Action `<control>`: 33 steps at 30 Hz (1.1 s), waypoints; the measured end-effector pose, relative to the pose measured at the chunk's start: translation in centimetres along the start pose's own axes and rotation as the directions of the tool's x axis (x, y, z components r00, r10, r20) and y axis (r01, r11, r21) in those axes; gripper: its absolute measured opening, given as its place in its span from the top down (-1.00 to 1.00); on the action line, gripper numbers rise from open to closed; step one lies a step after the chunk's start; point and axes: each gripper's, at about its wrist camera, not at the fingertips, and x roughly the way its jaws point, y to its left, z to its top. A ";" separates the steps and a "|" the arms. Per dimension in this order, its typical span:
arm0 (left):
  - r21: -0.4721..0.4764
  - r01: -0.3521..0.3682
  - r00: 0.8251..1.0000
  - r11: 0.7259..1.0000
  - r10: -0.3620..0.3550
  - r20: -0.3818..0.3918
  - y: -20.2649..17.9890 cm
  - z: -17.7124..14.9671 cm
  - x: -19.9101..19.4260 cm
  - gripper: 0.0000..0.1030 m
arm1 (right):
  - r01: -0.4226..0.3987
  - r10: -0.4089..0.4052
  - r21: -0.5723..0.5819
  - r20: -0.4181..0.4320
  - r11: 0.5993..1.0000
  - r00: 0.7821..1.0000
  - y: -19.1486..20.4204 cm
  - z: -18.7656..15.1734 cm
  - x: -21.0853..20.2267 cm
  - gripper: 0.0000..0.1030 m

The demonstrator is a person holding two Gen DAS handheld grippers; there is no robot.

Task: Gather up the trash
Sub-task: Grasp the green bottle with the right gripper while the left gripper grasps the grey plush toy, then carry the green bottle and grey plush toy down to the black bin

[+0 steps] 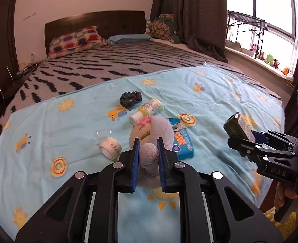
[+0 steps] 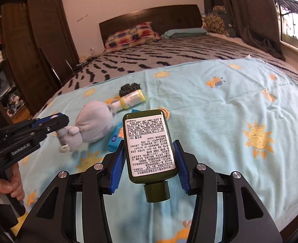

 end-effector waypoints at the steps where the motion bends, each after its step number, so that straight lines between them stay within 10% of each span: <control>1: 0.001 0.003 1.000 1.000 -0.003 0.010 -0.1 -0.2 -0.9 0.70 | 0.001 -0.001 -0.006 0.006 1.000 1.000 0.3 -0.1 -0.6 0.08; 18: 0.102 0.083 0.988 0.991 -0.096 0.122 -5.1 -8.3 -16.5 0.71 | -0.100 0.101 -0.056 0.022 0.993 0.995 4.4 -6.2 -11.8 0.08; 33: 0.024 0.212 0.977 0.977 -0.211 -0.027 -7.8 -16.1 -17.3 0.70 | -0.111 0.110 0.000 -0.132 0.994 0.985 4.6 -14.9 -12.9 0.08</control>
